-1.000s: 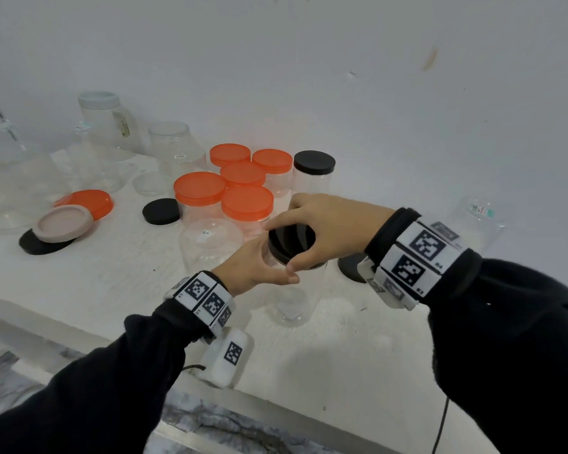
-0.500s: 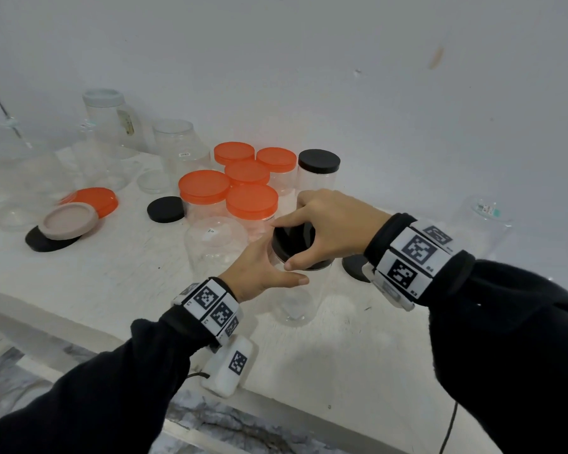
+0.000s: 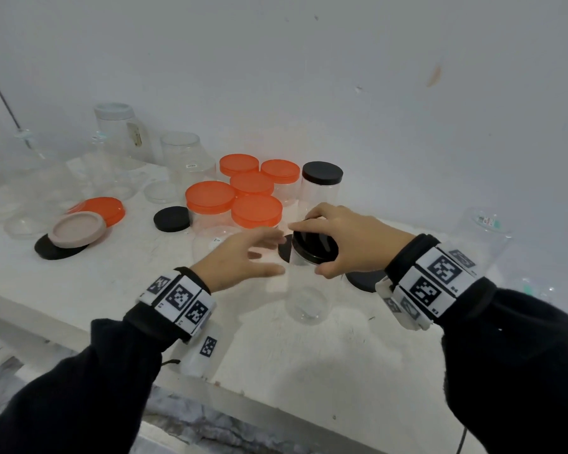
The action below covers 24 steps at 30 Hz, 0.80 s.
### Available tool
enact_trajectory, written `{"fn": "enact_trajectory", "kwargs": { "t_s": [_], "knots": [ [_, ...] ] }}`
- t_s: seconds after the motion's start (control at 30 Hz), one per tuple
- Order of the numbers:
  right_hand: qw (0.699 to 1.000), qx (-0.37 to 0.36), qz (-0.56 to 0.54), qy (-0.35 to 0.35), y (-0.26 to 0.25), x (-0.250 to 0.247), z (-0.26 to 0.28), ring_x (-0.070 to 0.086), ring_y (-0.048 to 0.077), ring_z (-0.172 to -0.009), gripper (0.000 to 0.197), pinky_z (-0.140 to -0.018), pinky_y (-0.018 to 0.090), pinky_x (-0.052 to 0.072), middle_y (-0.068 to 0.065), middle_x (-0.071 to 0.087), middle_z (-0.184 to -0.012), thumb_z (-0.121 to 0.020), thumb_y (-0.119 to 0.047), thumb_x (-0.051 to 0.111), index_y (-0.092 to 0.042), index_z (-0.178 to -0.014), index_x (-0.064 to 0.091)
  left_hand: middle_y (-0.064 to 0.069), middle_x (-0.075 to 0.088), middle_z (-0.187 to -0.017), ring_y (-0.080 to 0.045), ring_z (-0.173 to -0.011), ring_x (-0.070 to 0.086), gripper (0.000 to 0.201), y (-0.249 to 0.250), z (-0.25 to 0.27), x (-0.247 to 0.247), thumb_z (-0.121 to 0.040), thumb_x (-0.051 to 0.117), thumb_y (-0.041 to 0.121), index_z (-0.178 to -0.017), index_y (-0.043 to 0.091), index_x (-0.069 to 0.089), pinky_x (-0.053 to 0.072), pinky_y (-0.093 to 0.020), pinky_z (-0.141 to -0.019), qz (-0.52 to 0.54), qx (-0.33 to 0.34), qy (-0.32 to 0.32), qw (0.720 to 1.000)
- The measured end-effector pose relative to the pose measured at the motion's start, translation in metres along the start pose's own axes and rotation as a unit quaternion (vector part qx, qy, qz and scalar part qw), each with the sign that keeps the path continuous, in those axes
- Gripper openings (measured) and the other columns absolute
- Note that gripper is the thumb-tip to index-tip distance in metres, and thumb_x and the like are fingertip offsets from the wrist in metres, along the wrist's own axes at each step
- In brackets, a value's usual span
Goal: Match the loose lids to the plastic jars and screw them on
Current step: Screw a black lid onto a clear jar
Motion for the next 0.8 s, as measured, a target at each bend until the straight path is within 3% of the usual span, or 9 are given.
{"fn": "enact_trajectory", "kwargs": {
  "t_s": [0.13,0.23,0.47,0.8],
  "knots": [
    [0.999,0.029,-0.001,0.029,0.017,0.003,-0.006,0.035,0.02,-0.12,0.073,-0.091,0.036,0.044,-0.002,0.034,-0.139,-0.079,-0.033,0.068,-0.035,-0.142,0.031,0.006,0.061,-0.113,-0.005,-0.104,0.054,0.031,-0.001,0.002,-0.048,-0.085,0.065,0.019,-0.115,0.017,0.059,0.042,-0.025,-0.091,-0.091,0.035,0.188,0.977],
    [0.997,0.058,-0.001,0.05,0.03,0.006,-0.013,0.031,0.023,-0.124,0.074,-0.092,0.038,0.043,0.0,0.03,-0.145,-0.08,-0.033,0.065,-0.032,-0.145,0.028,-0.001,0.061,-0.114,-0.015,-0.111,0.049,0.026,-0.014,-0.002,-0.062,-0.087,0.063,0.022,-0.111,0.011,0.062,0.031,-0.023,-0.092,-0.192,0.037,0.255,0.947],
    [0.984,0.134,-0.035,0.113,0.068,0.009,-0.018,0.018,0.026,-0.136,0.075,-0.104,0.042,0.035,0.003,0.02,-0.153,-0.084,-0.032,0.064,-0.026,-0.147,0.024,-0.007,0.057,-0.123,-0.026,-0.115,0.048,0.041,-0.052,-0.015,-0.056,-0.086,0.061,0.036,-0.118,0.01,0.059,0.036,-0.041,-0.098,-0.302,-0.042,0.237,0.922],
    [0.963,0.169,0.006,0.21,0.108,0.012,-0.023,0.022,0.034,-0.139,0.063,-0.114,0.042,0.02,0.012,0.03,-0.15,-0.088,-0.028,0.062,-0.011,-0.143,0.036,-0.002,0.057,-0.124,-0.022,-0.116,0.048,0.04,-0.062,-0.016,-0.051,-0.09,0.054,0.04,-0.12,0.014,0.059,0.04,-0.038,-0.093,-0.292,-0.067,0.203,0.932]
  ]
}}
Point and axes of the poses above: each hand's wrist, its own z-axis away from the middle knuckle, its own x-axis out of the palm, y = z × x, the point moved 8 cm from there along -z, towards the middle knuckle
